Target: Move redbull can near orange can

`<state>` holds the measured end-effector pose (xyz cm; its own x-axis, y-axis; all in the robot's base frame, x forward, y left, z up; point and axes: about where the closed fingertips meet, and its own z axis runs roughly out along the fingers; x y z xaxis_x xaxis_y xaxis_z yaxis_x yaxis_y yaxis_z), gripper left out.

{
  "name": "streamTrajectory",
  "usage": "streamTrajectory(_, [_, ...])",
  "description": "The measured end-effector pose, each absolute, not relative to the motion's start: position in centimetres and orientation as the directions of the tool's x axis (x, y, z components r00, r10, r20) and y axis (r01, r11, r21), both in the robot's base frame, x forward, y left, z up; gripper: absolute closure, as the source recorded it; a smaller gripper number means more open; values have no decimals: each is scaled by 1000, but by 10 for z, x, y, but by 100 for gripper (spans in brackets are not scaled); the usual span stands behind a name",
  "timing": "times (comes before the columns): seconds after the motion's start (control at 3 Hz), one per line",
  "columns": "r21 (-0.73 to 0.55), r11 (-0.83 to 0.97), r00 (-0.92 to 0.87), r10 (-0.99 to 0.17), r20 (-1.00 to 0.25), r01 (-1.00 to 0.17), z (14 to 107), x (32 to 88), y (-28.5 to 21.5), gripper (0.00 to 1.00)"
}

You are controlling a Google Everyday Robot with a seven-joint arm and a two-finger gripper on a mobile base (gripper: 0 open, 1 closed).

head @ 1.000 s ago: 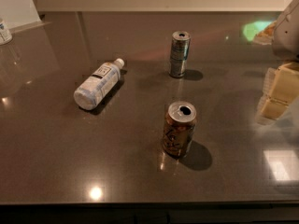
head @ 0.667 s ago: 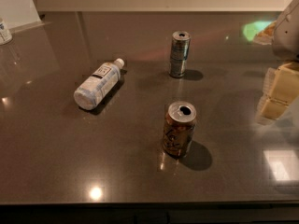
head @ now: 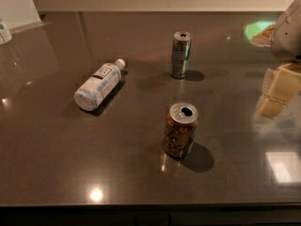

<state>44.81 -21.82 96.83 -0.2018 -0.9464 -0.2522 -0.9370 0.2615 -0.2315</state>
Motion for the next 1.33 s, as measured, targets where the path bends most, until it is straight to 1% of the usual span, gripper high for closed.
streamTrajectory(0.67, [-217, 348, -234, -876, -421, -912, 949, 501, -200, 0])
streamTrajectory(1.33, [-223, 471, -277, -772, -573, -853, 951, 566, -181, 0])
